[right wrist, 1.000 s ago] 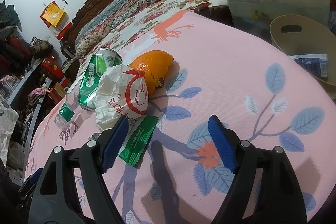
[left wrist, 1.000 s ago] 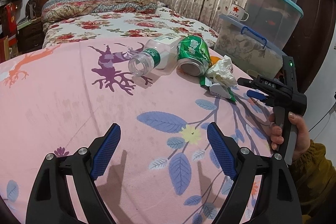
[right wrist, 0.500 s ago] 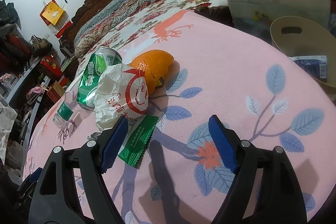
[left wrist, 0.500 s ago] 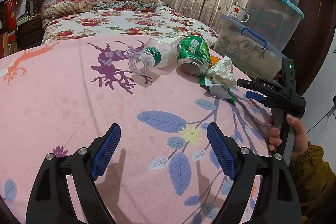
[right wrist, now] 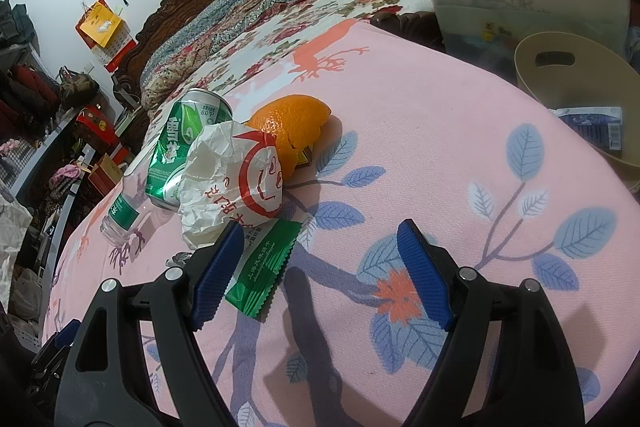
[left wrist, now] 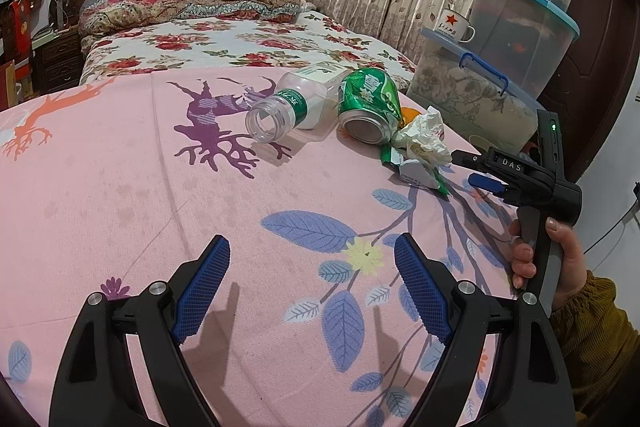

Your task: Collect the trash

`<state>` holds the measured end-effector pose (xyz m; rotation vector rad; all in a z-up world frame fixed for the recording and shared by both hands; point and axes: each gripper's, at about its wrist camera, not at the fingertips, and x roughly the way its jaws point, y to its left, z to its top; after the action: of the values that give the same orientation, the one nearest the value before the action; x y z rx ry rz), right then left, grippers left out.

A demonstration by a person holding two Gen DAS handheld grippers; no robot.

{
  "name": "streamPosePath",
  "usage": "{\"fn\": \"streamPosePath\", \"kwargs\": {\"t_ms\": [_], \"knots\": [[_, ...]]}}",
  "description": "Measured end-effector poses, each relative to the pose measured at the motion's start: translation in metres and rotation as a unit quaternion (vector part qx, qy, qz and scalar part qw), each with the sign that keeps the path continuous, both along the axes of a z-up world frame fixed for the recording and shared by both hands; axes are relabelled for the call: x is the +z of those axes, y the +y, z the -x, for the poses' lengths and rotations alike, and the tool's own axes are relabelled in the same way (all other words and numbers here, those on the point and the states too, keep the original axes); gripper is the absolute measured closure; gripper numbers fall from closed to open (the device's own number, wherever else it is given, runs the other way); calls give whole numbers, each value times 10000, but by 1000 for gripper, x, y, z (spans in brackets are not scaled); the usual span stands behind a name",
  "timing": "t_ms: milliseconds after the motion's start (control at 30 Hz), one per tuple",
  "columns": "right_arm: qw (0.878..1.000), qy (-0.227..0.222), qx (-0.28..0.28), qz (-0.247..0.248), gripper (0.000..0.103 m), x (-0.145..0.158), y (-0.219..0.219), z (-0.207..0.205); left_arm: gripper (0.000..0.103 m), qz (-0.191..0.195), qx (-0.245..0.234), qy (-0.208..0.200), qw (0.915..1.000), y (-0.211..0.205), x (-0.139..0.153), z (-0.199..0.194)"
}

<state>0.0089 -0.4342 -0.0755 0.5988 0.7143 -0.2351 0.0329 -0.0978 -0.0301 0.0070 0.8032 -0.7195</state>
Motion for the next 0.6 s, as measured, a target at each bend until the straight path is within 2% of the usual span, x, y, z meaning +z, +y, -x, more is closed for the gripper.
{"fn": "streamPosePath", "kwargs": {"t_ms": [600], "knots": [[10000,5,5,9,24,0,1,-1,23,4,1,8,10000,1,0,-1]]}}
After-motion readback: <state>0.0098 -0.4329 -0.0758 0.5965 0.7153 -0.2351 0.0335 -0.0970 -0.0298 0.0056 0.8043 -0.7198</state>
